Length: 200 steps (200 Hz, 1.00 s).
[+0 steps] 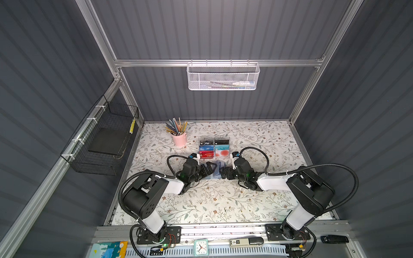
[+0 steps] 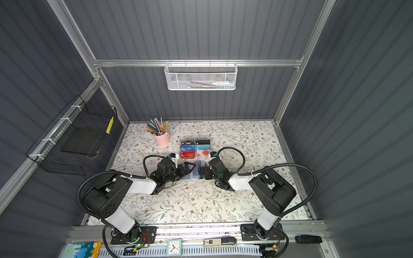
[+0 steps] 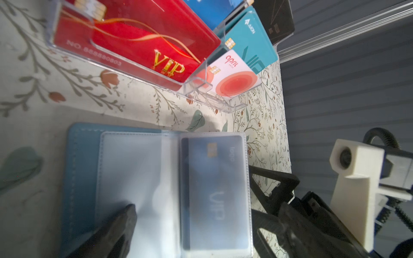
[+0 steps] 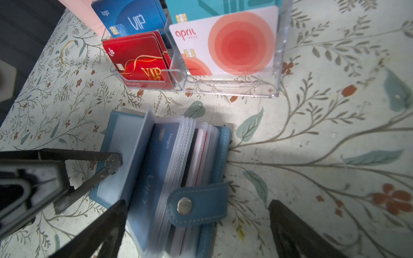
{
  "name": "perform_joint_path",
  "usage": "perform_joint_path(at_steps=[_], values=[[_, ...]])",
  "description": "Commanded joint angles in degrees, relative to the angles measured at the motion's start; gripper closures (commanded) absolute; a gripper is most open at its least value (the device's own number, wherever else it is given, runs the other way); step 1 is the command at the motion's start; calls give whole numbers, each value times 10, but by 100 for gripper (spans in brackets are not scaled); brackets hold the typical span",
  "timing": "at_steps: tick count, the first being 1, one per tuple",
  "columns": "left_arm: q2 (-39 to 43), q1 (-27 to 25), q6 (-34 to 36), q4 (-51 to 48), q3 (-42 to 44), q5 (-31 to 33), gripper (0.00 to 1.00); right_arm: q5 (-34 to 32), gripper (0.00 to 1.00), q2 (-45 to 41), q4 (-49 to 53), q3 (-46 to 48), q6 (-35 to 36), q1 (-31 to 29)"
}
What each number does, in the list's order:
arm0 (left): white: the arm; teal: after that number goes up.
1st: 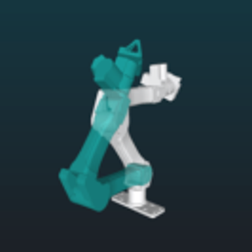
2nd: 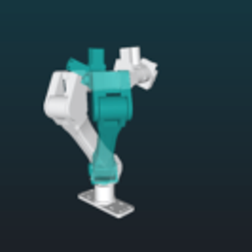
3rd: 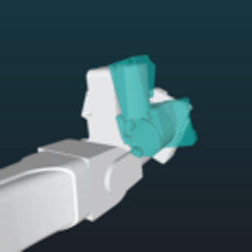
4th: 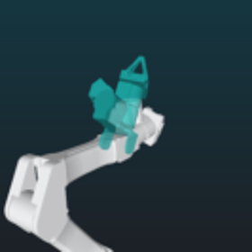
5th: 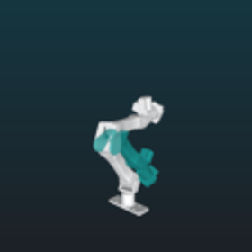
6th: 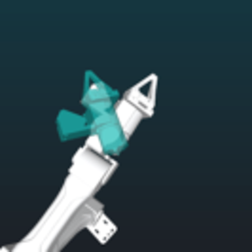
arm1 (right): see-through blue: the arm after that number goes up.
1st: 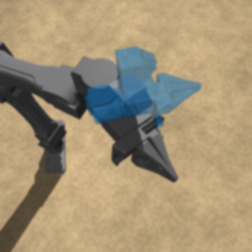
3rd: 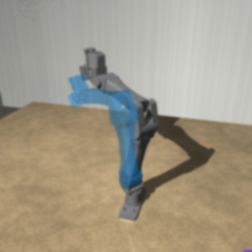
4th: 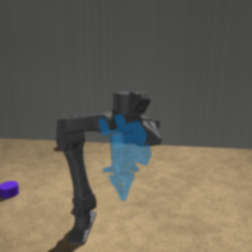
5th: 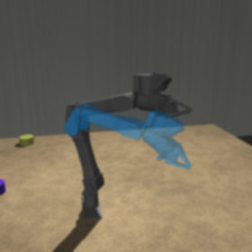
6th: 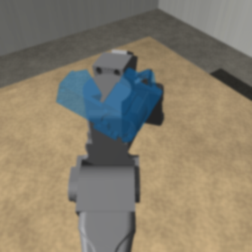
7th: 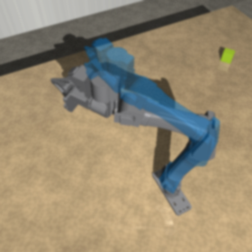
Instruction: Take the credit cards out of the card holder
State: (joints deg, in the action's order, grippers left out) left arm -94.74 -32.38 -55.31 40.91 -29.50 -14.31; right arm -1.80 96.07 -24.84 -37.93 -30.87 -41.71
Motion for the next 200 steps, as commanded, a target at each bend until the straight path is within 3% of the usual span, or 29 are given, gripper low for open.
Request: perform_joint_path(at_steps=[1,53,119,200], values=[[2,14,-12,-34,13,-4,0,13,1,15,0,-20,-7,-13],[37,32,-19,-62,12,-19,0,-11,1,48,26,-64,4,-53],[97,87,-31,-108,24,-42,0,-13,1,67,38,-84,6,-60],[120,132,-80,-91,34,-124,0,-29,1,79,72,-131,15,-72]])
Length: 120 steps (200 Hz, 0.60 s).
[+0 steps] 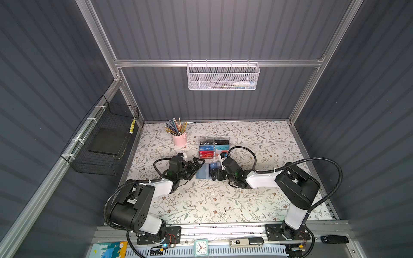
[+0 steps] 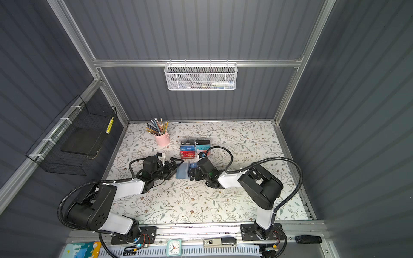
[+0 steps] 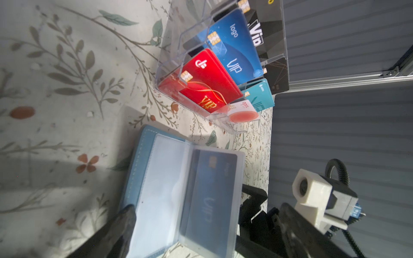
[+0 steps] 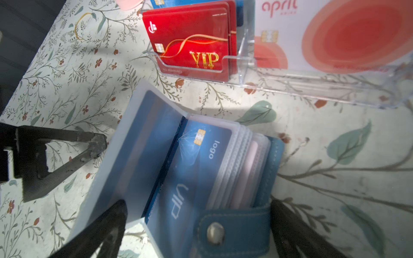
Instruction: Take the credit cards out of the card holder
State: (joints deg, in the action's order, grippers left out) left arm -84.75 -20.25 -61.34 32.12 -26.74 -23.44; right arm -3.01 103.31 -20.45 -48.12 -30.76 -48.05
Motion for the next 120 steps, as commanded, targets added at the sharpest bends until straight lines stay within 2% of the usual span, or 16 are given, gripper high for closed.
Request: perform_joint_path(at_steps=[1,59,120], values=[[20,11,-20,-3,7,-33,0,-17,1,7,29,-30,14,-9],[43,40,-58,13,6,-78,0,-63,1,42,86,-86,36,-35],[37,51,-77,36,8,-94,0,-63,1,23,81,-70,32,-40]])
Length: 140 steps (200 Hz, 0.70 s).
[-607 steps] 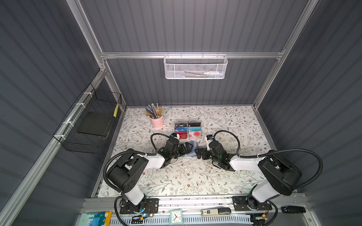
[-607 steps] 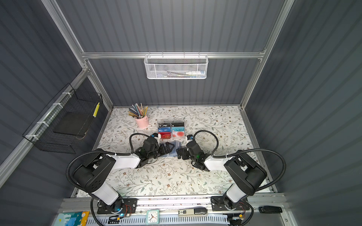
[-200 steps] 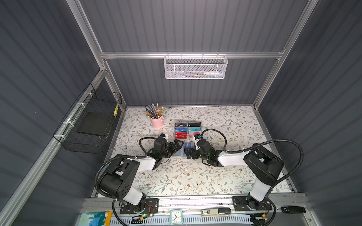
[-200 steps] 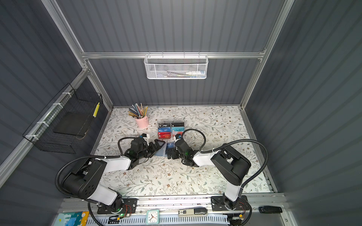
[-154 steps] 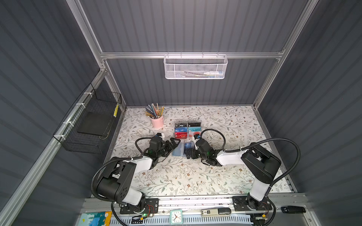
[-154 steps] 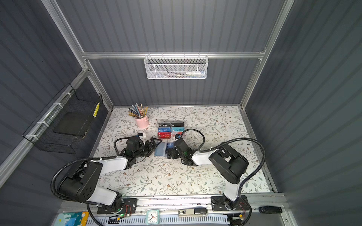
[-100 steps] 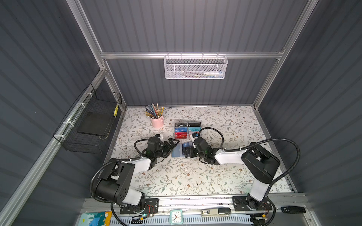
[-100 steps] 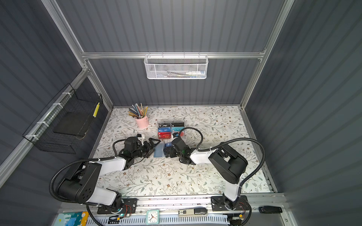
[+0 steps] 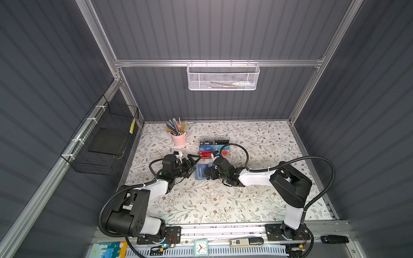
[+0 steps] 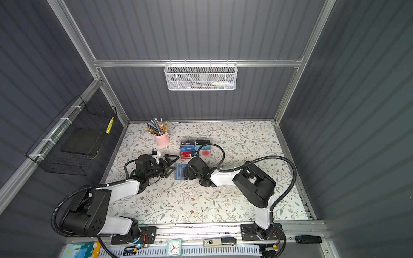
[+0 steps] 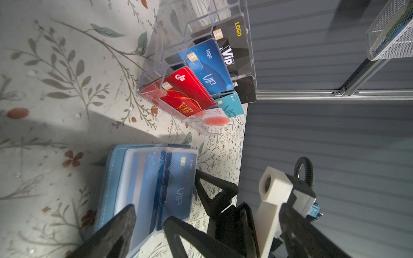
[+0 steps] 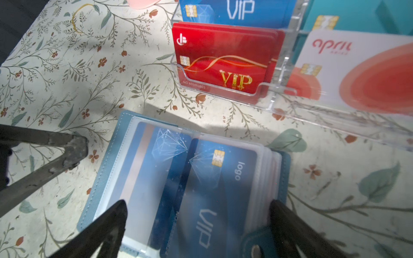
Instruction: Take the credit cards out of the card holder
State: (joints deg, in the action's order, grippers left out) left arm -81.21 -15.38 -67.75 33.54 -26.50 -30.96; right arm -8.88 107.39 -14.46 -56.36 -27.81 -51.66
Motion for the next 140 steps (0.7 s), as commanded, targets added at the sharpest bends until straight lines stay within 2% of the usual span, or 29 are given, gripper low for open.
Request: perform_joint_path(at_steps=[1,35,63,113,140], values=[[0,3,-14,23,6,-19,0,-3,1,-19,21,14,2,-4],[-40,3,-50,92,3,-37,0,7,1,-90,12,59,-3,-4],[-85,3,-79,155,9,-45,0,48,1,-126,-17,86,-19,-3],[-145,3,-77,199,41,-45,0,139,1,-80,-72,74,-39,-3],[-165,5,-70,211,61,-42,0,167,3,-44,-93,63,-52,-2]])
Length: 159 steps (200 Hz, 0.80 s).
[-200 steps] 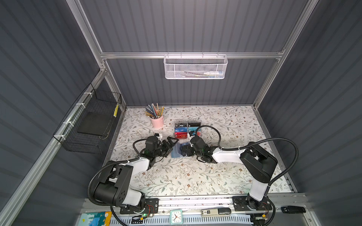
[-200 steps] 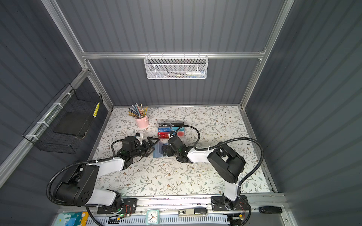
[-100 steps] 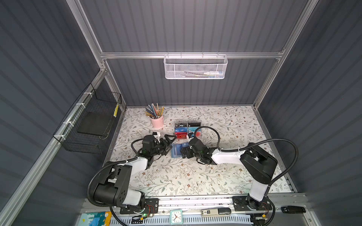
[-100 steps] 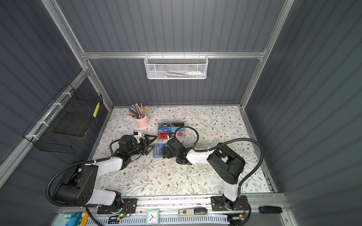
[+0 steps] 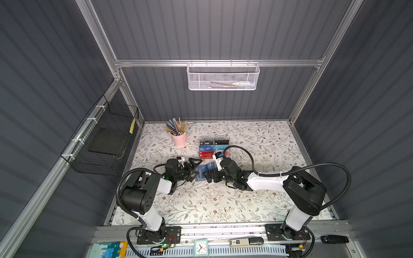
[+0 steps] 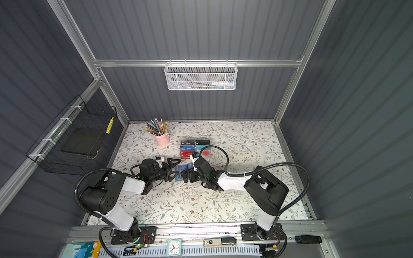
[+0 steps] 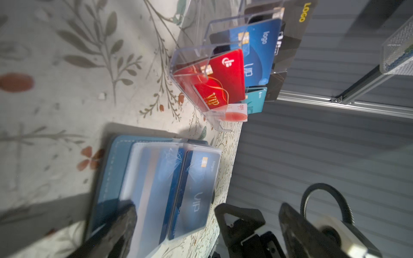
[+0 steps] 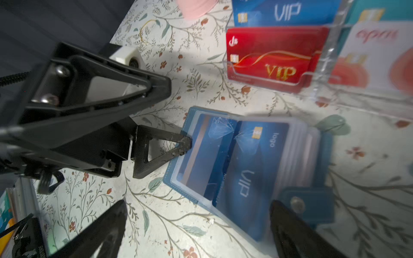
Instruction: Take the credit cards out of the card holder
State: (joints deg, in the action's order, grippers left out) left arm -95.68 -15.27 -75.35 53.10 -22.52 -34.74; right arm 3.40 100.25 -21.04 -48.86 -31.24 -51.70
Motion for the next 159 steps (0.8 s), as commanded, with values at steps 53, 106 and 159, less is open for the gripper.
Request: perform_joint_path(at_steps=[53,106,159], values=[[-58,11,0,52,35,-11,0,70,12,56,-68,-5,-46,5],[-83,11,0,80,45,-15,0,101,20,84,-121,11,-96,19],[-101,11,-4,104,56,-15,0,104,26,115,-165,23,-136,21]])
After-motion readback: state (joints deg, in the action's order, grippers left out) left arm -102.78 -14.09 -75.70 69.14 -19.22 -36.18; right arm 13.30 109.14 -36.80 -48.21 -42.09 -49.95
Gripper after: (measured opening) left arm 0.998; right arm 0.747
